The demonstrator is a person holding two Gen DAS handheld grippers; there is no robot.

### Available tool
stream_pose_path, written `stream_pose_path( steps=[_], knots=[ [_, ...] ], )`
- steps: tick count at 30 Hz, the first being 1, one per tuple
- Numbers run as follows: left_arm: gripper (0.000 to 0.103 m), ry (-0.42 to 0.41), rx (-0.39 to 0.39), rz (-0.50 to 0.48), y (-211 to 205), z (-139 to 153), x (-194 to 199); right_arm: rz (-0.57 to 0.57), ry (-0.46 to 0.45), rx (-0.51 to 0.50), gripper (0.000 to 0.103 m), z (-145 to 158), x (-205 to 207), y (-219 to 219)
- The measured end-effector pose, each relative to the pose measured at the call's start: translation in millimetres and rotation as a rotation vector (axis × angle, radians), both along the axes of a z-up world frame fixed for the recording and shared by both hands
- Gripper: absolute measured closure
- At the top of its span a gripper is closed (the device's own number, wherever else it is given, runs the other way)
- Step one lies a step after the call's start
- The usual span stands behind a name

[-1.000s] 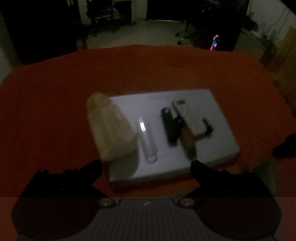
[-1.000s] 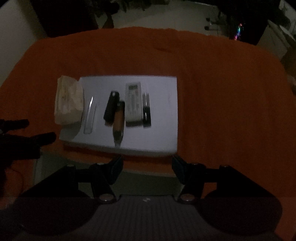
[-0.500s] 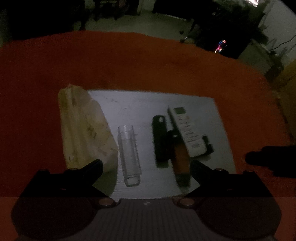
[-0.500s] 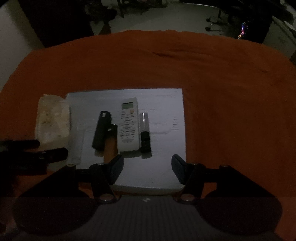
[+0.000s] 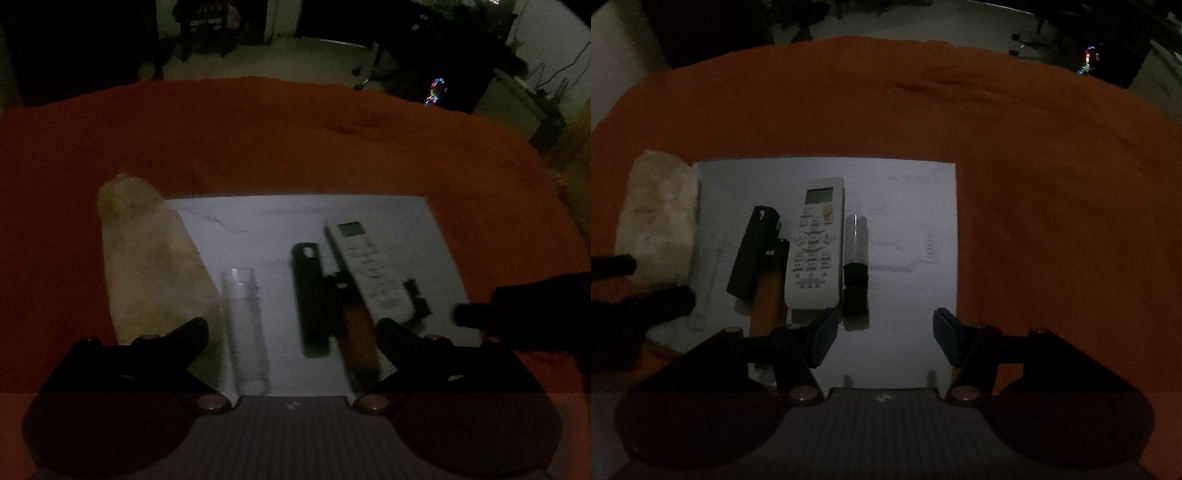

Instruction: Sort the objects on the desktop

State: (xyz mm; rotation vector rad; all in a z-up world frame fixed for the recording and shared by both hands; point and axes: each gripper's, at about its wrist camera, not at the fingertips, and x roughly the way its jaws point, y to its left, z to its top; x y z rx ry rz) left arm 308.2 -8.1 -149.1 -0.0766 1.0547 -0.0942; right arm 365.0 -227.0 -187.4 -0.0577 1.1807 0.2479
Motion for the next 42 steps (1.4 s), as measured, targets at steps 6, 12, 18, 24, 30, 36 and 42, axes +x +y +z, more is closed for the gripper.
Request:
stream_pose_path(
  steps=[6, 12, 18, 24, 30, 36, 42],
  knots=[
    [0.010, 0.058, 0.053, 0.011, -5, -14, -4, 0.052, -0.001, -0.033, 0.042, -16, 9, 9],
    [0.011, 0.141, 0.136, 0.038, 0, -37, 1, 0.079, -0.019, -0.028, 0.042, -28, 18, 19],
    [0.011, 0.159, 0.108, 0.057, -4, -47, 8, 0.135, -0.038, -0.068, 0.042, -33, 24, 30],
    [0.011, 0.162, 0.080, 0.083, -5, -54, 11, 0.138, -0.034, -0.061, 0.042, -31, 24, 29],
    [0.022, 0.173, 0.066, 0.080, -3, -58, 11, 0.128, -0.011, -0.043, 0.047, -34, 23, 15],
    [0.022, 0.170, 0.052, 0.115, 1, -60, 13, 0.188, -0.014, -0.029, 0.061, -33, 20, 13],
    [0.026, 0.175, 0.024, 0.134, 6, -62, 21, 0.227, -0.006, -0.042, 0.072, -39, 21, 23]
  ],
)
